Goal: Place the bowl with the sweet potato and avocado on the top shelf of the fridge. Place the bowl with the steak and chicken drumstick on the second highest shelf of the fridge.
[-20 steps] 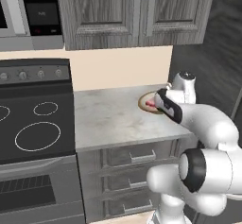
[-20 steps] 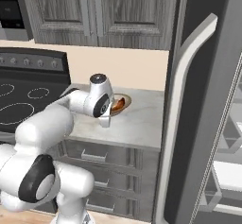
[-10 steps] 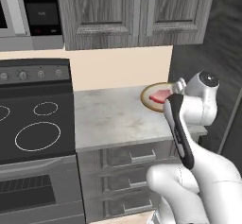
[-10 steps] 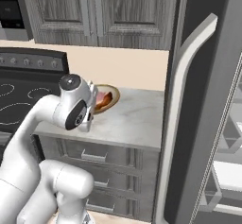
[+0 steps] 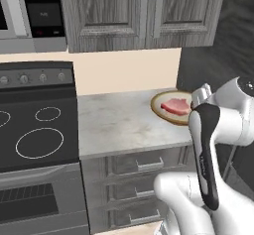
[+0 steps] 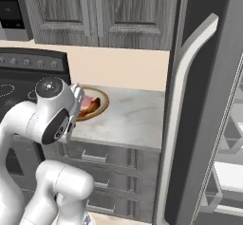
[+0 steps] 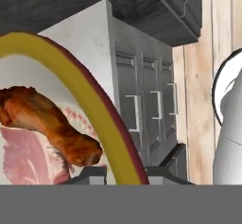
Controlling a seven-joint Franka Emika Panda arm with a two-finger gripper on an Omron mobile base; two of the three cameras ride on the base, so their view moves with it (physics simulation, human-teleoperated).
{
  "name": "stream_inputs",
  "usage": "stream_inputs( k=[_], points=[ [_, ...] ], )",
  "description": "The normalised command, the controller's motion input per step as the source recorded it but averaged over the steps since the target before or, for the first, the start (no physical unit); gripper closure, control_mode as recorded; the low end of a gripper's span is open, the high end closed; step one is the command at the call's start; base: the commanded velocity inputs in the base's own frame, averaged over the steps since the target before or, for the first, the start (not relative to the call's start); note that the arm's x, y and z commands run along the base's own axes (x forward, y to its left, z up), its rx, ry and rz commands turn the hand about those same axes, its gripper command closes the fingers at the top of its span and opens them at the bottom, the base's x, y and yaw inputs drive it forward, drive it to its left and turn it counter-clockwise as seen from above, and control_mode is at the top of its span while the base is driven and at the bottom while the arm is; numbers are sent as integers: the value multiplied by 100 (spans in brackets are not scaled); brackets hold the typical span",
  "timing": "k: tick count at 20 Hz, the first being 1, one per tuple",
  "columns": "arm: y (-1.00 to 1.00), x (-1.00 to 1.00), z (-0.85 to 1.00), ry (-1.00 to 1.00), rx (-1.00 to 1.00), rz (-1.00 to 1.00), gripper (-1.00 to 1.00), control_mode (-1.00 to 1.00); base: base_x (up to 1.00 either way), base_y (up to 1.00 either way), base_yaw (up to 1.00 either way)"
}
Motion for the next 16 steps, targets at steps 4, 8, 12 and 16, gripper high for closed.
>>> stream_inputs(
  k=[4, 8, 12, 16],
  points=[
    [0, 0, 0, 0, 0, 0, 100, 100, -56, 0, -1],
    [0, 0, 0, 0, 0, 0, 100, 100, -100, 0, -12],
    [0, 0, 0, 0, 0, 0, 100, 100, -100, -14, -21],
    [0, 0, 0, 0, 0, 0, 100, 100, -100, -52, -36]
  ],
)
